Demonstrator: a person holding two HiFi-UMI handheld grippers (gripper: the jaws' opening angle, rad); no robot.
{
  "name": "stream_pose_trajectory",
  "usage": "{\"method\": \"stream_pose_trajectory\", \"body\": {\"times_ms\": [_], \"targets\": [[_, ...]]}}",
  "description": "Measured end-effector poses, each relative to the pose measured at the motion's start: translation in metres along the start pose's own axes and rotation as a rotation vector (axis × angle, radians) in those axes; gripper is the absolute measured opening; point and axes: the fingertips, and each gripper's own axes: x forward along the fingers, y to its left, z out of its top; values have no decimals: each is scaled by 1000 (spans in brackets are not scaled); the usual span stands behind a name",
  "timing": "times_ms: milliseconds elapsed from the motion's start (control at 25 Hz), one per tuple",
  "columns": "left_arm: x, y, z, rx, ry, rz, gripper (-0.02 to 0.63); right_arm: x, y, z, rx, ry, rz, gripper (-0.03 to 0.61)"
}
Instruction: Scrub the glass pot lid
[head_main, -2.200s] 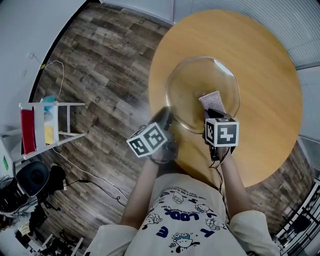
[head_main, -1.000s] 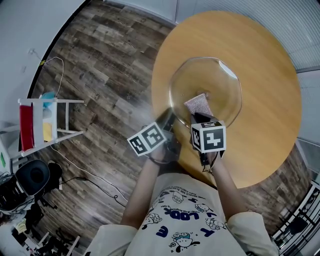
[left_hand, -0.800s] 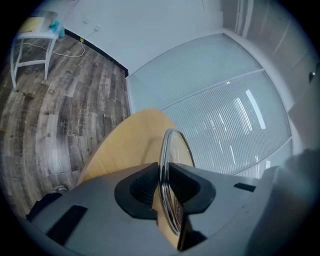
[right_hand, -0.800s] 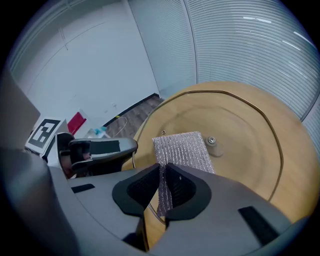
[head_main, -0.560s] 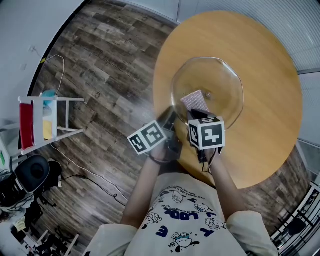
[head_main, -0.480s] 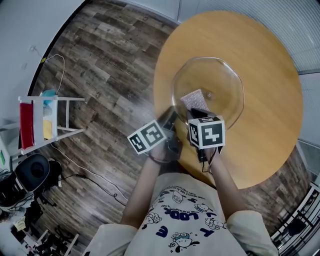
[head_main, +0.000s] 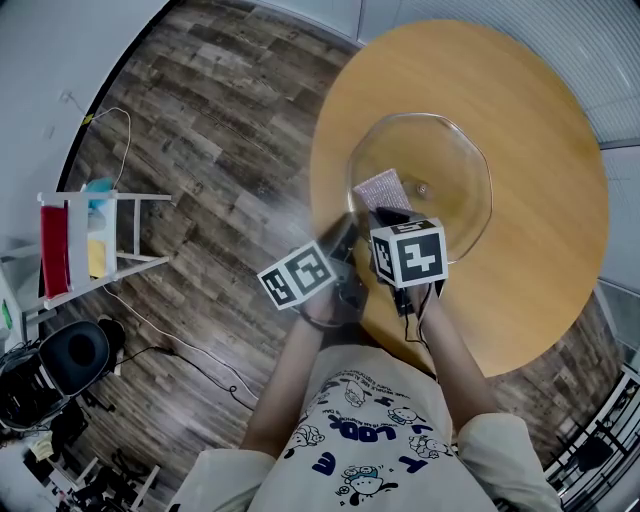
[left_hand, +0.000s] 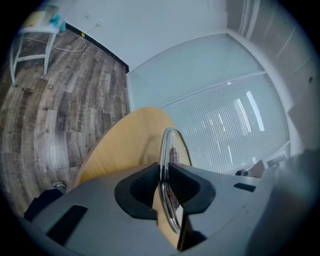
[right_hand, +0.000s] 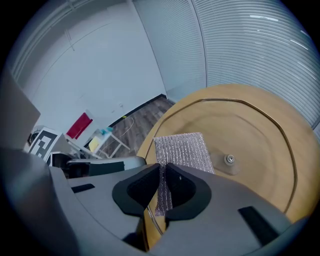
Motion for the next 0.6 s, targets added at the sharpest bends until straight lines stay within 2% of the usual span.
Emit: {"method": "stream_pose_trajectory", "body": {"times_ms": [600], "targets": [[1,-2,1,32,16,16,67,10,-4,24,-24,-13,9,55]]}}
